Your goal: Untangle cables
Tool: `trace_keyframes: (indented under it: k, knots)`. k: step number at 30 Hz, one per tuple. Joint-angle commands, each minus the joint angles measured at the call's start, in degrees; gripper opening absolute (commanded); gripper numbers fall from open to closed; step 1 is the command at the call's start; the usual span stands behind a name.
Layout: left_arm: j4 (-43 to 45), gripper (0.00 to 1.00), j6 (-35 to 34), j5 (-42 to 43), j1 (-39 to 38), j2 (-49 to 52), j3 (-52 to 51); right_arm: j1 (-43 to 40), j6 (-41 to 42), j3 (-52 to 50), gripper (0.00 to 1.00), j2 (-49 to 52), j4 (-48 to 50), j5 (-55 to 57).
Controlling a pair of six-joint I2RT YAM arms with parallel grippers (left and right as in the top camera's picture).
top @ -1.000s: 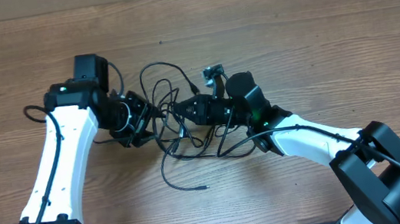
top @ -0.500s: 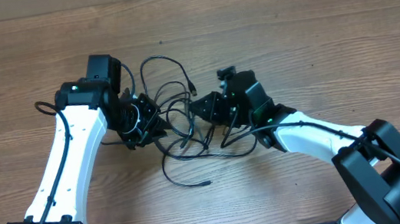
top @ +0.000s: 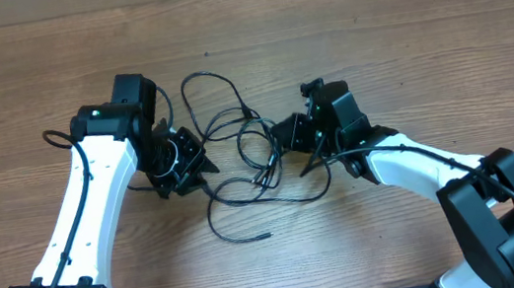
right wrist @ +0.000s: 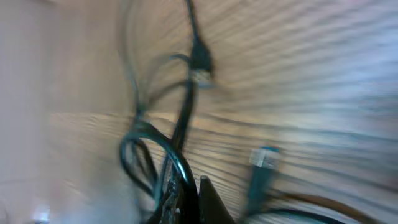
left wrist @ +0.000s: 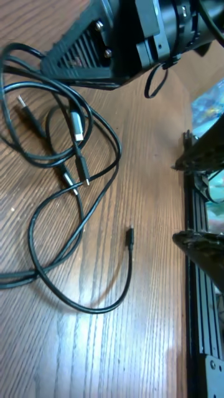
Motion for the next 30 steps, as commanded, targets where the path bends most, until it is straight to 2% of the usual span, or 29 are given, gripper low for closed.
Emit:
trace_keyframes:
  k: [1, 6, 12, 23, 27, 30]
  knots:
    - [-0.3, 0.38, 0.8, -3.4, -0.4, -1.4, 0.9, 0.0, -14.2, 1.4, 0.04, -4.8, -5.7, 9.2]
    - [0.0, 0.45, 0.8, -3.7, -0.4, -1.4, 0.9, 0.2, -21.6, 3.3, 0.04, -8.1, -18.4, 28.1]
    - [0.7, 0.51, 0.8, -3.9, -0.4, -1.4, 0.9, 0.2, -25.4, 4.6, 0.04, -10.6, -23.9, 41.6]
    - [0.7, 0.55, 0.8, -3.9, -0.4, -1.4, 0.9, 0.2, -25.4, 8.1, 0.04, -11.7, -32.4, 67.0]
    - [0.7, 0.55, 0.8, -3.9, -0.4, -1.4, 0.9, 0.2, -25.4, 8.6, 0.04, -11.7, -35.6, 74.5]
    - [0.7, 0.55, 0.8, -3.9, -0.4, -1.4, 0.9, 0.2, -25.3, 8.6, 0.04, -11.7, -36.4, 75.5]
